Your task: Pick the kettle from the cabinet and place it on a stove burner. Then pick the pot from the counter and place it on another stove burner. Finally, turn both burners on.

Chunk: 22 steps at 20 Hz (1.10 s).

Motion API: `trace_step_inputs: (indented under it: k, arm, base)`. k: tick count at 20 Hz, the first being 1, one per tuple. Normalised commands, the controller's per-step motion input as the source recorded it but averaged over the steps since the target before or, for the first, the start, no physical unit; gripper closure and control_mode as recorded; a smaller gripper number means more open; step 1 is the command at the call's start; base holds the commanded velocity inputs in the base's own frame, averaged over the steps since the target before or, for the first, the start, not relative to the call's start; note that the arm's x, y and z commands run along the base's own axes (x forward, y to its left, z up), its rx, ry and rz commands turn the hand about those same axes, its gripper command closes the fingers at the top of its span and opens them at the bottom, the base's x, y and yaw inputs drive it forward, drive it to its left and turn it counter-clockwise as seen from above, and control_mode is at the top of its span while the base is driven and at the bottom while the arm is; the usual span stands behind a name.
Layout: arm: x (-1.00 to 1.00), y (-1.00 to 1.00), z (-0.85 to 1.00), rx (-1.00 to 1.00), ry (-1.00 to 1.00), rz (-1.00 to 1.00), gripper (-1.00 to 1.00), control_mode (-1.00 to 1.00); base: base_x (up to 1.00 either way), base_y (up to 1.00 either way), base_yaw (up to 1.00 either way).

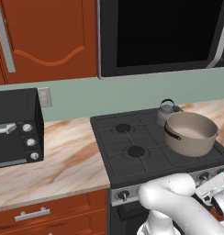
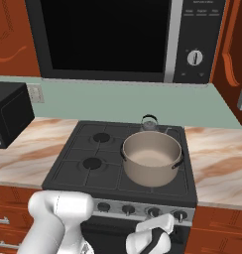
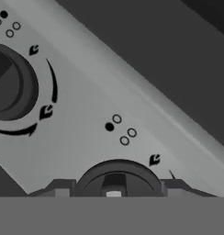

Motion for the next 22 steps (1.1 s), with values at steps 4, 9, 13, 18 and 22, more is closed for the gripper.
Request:
trace_step_inputs:
  k: [4,9,13,18,22]
  arm:
    - [-0.08,0.00,0.03,-0.33,0.02,0.04,1.00,-1.00]
    - [-0.09,0.00,0.00,-0.33,0.02,0.04,1.00,-1.00]
    - [-0.05,0.00,0.00,-0.32,0.04,0.02,1.00,-1.00]
    - [-0.01,0.04,-0.09,-0.10,0.17,0.00,-1.00,-1.00]
    - [-0.03,0.00,-0.08,0.00,0.04,0.00,-1.00,-1.00]
  base:
    - [0.00,0.00,0.00]
    - [0.00,0.00,0.00]
    - [0.00,0.00,0.00]
    - [0.00,0.00,0.00]
    - [0.00,0.00,0.00]
